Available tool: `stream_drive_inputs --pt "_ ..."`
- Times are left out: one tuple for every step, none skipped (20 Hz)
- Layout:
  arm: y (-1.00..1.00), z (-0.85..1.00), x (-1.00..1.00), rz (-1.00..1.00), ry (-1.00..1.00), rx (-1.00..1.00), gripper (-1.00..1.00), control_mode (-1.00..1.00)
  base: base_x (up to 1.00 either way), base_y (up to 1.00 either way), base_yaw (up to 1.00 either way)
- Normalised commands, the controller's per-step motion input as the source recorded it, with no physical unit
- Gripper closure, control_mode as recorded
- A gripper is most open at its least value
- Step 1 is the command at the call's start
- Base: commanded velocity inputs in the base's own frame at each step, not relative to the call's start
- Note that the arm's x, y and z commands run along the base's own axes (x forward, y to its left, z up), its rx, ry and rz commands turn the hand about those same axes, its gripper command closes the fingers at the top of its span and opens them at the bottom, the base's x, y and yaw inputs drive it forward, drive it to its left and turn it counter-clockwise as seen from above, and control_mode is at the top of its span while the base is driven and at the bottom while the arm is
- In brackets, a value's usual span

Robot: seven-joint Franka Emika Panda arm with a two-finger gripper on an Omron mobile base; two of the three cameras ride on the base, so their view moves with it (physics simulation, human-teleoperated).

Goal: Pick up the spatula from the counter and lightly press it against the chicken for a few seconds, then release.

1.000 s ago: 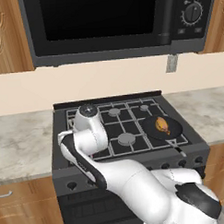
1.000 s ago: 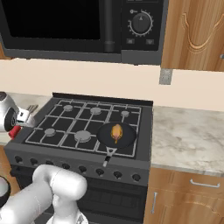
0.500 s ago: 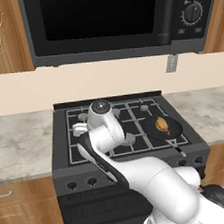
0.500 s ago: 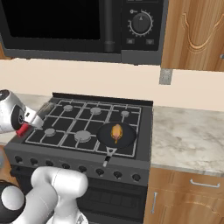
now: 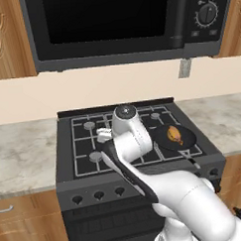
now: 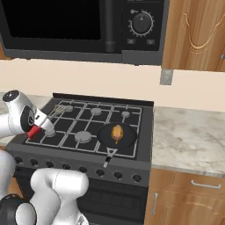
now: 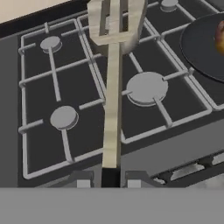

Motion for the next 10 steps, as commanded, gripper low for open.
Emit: stream_drive_inputs --pt "-0.68 0.11 -0.27 -0.14 0.00 0.09 1.00 -1.00 0.00 0.00 0.00" --pt "-0.62 0.04 -0.24 -0.12 0.00 0.05 1.00 -1.00 0.00 0.00 0.00" --pt "-0.57 0.00 -0.27 -0.10 0.00 0.03 1.00 -1.00 0.00 0.00 0.00" --pt "-0.52 0.04 -0.30 -0.09 0.00 0.02 1.00 -1.00 0.00 0.00 0.00" --pt "-0.52 0.10 -0.30 -0.09 0.00 0.01 1.00 -1.00 0.00 0.00 0.00" --pt "-0.55 0.17 -0.29 -0.10 0.00 0.01 1.00 -1.00 0.00 0.00 0.00" --pt "-0.57 0.15 -0.25 -0.12 0.00 0.03 1.00 -1.00 0.00 0.00 0.00" --pt "-0.54 0.14 -0.24 -0.14 0.00 0.05 1.00 -1.00 0.00 0.00 0.00" --pt "-0.51 0.13 -0.20 -0.15 0.00 0.06 1.00 -1.00 0.00 0.00 0.00" --pt "-0.47 0.14 -0.15 -0.17 0.00 0.05 1.00 -1.00 0.00 0.00 0.00"
